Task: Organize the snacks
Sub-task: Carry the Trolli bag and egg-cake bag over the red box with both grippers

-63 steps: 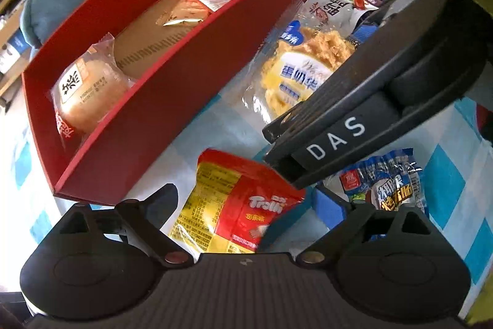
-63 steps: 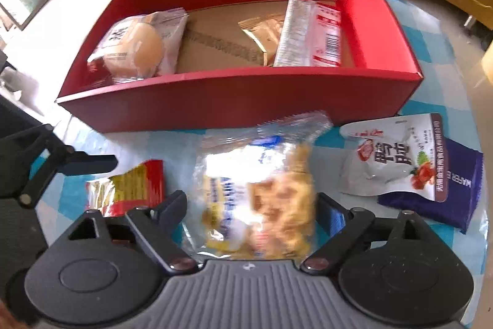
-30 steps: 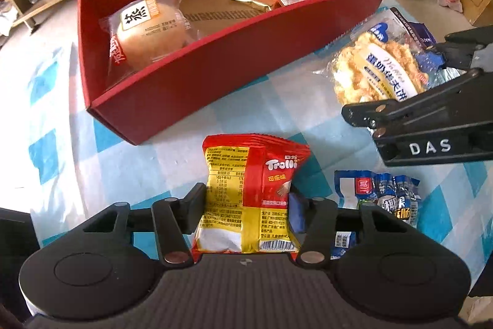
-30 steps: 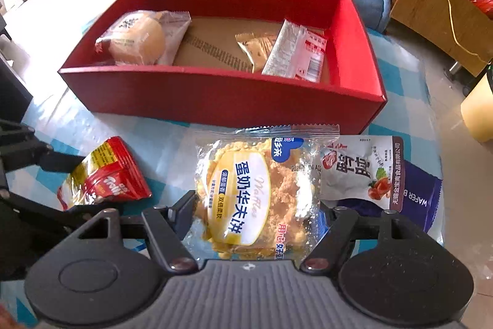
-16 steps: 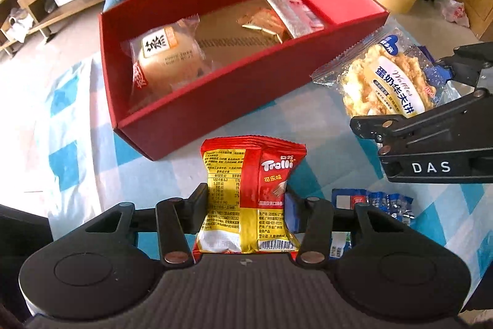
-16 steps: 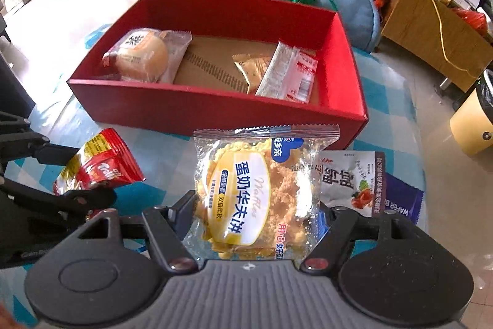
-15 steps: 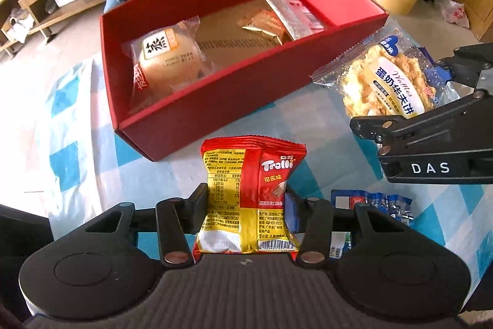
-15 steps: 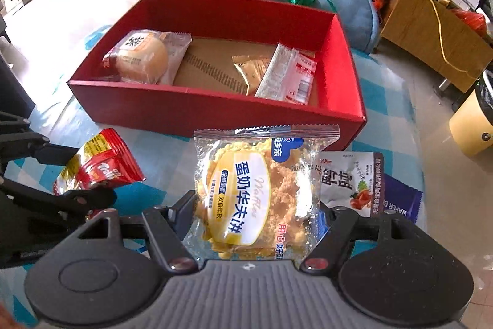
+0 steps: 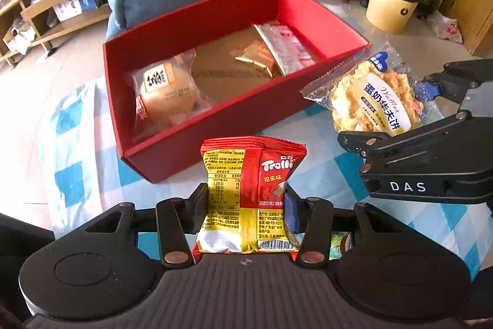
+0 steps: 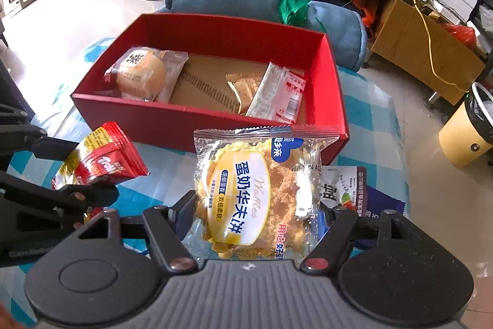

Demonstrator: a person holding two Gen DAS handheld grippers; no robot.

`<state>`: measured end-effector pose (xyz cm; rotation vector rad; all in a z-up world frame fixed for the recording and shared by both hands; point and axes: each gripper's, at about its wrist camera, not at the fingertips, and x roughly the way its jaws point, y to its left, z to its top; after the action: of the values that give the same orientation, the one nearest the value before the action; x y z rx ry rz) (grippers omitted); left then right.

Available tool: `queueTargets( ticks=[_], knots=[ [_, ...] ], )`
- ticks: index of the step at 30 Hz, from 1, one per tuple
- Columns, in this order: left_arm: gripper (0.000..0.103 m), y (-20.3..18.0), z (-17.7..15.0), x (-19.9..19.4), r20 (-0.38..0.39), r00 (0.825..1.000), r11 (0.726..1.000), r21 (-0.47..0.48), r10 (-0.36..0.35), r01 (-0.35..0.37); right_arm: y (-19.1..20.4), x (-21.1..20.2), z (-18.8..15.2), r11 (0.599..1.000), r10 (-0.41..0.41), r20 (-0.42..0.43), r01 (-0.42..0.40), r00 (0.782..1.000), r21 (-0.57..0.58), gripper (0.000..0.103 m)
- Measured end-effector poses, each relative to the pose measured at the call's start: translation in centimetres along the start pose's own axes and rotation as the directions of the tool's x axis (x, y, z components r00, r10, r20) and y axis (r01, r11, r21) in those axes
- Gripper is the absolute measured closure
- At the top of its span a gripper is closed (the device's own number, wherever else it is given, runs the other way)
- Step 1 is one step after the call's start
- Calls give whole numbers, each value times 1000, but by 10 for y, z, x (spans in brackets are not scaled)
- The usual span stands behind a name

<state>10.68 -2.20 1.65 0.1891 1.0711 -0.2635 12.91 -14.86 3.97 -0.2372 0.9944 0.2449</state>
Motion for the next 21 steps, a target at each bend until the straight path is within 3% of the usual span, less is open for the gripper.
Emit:
queueTargets(
  ticks=[21],
  knots=[
    [47,9,31,-14,76,996,999,-36,43,-41,-8,-12,27,999,-17,79,14,997,41,33]
  ],
)
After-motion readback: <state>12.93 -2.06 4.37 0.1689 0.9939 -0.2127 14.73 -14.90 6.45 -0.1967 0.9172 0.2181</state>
